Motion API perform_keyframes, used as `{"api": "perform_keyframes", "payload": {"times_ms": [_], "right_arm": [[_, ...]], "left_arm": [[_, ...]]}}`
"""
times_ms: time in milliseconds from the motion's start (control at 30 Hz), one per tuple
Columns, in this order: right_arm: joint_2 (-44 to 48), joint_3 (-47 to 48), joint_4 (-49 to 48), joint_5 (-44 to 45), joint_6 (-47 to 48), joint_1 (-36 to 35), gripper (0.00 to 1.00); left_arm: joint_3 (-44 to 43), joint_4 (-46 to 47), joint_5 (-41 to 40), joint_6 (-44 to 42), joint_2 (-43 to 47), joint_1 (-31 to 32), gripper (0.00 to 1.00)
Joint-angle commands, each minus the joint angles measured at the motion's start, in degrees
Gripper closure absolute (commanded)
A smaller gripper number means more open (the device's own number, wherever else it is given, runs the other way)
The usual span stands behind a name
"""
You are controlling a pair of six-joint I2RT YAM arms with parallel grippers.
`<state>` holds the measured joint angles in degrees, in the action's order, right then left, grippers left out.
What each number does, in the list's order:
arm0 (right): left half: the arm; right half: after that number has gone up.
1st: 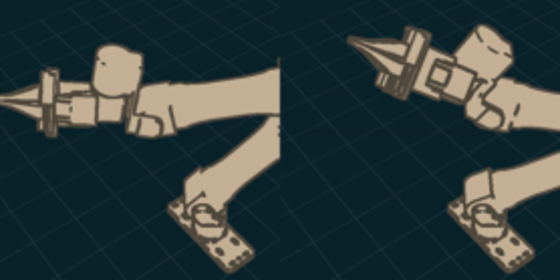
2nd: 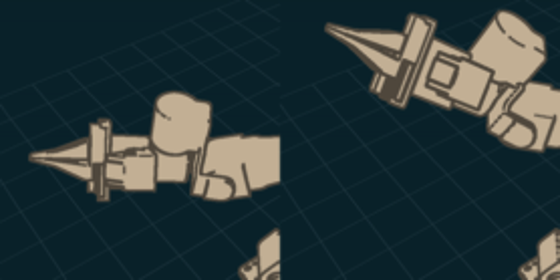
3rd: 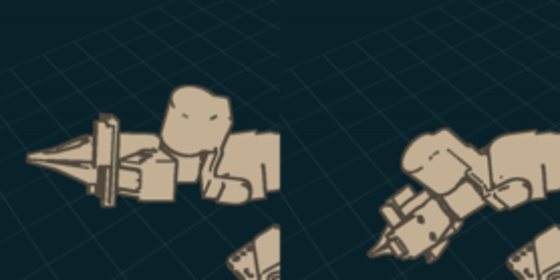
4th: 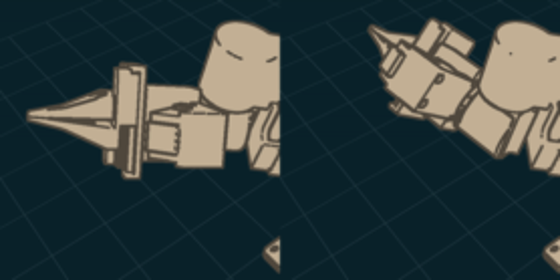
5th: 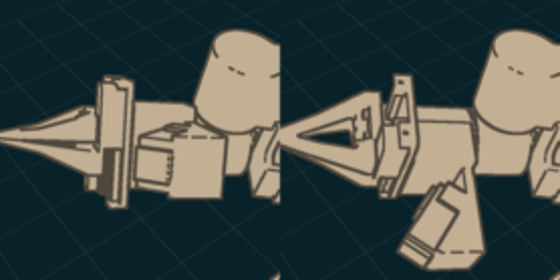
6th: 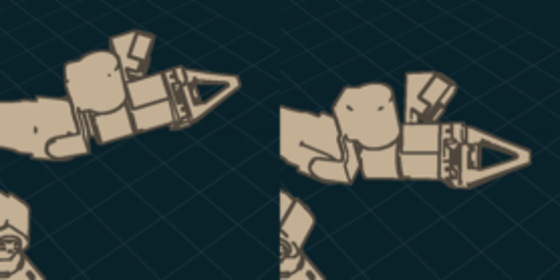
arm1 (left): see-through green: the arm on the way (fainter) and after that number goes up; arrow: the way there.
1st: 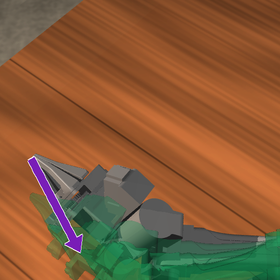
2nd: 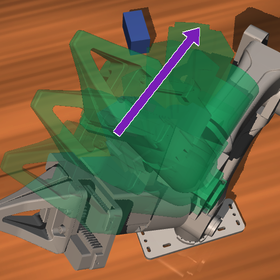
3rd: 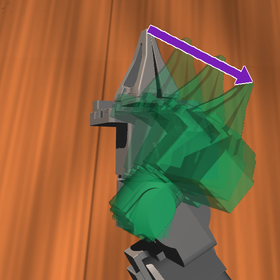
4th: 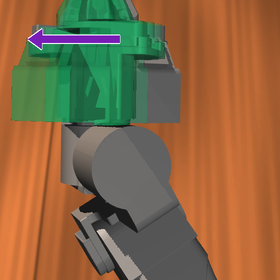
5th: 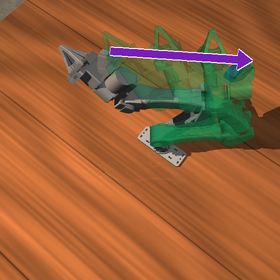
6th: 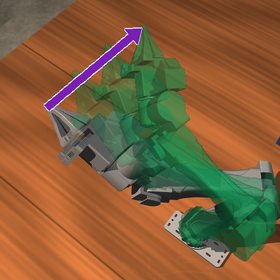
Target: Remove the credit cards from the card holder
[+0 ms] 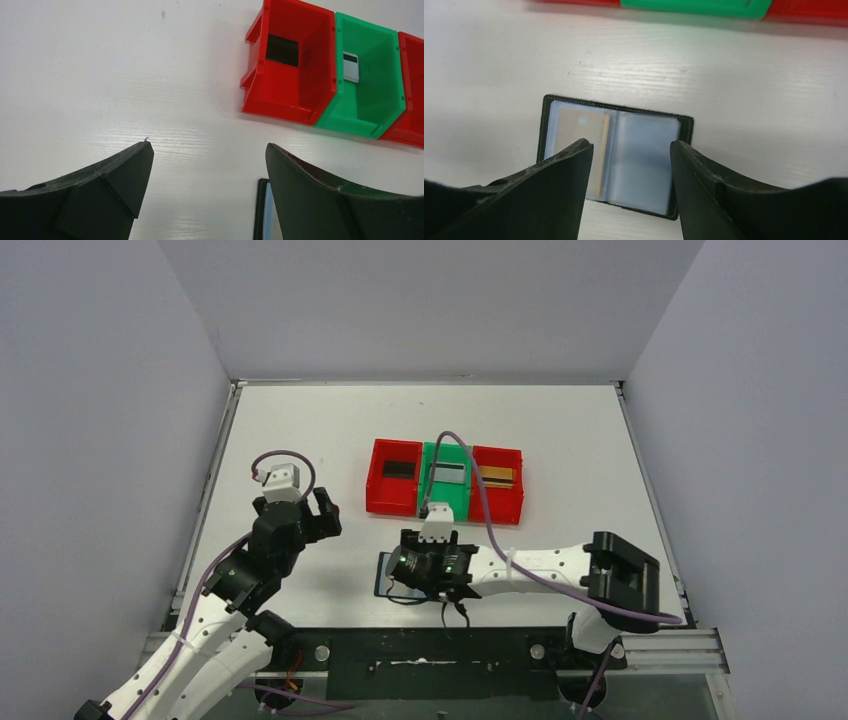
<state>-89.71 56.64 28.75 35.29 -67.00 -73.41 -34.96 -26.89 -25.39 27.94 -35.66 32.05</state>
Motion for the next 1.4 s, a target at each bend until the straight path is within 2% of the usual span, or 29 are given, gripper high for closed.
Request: {"api": "perform_keyframes", "payload": {"times_ms": [0, 100, 233, 300, 400, 633, 867, 1167, 1367], "right_arm": [[-6.2, 8.6, 6.1, 4.2, -8.0, -2.4, 0.41], [-8.7, 10.1, 2.3, 2.0, -3.9, -2.8, 0.41], [-10.4, 10.4, -0.4, 0.1, -3.1, -2.9, 0.41], [-11.2, 10.0, -2.7, -1.6, -0.9, -2.9, 0.36], [-12.4, 9.3, -7.0, -5.2, 1.6, -2.8, 0.35], [-15.5, 11.1, -1.1, -5.1, -2.3, -2.5, 0.43], [-19.2, 13.1, 1.6, -6.1, -2.0, -2.2, 0.42], [-19.3, 12.9, 3.0, -5.2, -3.1, -1.7, 0.65], [-15.7, 8.5, -4.4, -7.9, -1.2, -0.5, 0.7]], "left_arm": [[-1.0, 1.0, -2.0, 0.7, 1.0, -0.5, 0.16], [-1.1, 0.5, -3.2, 1.2, 1.4, -0.6, 0.16], [-1.2, -0.1, -4.4, 1.8, 2.5, -0.8, 0.16], [-1.1, -0.3, -4.8, 2.1, 3.1, -0.8, 0.16], [-0.8, -0.2, -5.0, 2.2, 3.8, -0.8, 0.16], [-0.8, 0.0, -4.7, 2.3, 3.8, -0.9, 0.16], [-0.6, 0.2, -4.3, 2.1, 3.8, -1.0, 0.16], [-0.4, 0.6, -3.6, 1.9, 3.4, -1.2, 0.16], [-0.3, 0.9, -2.5, 1.5, 2.6, -1.4, 0.16]]}}
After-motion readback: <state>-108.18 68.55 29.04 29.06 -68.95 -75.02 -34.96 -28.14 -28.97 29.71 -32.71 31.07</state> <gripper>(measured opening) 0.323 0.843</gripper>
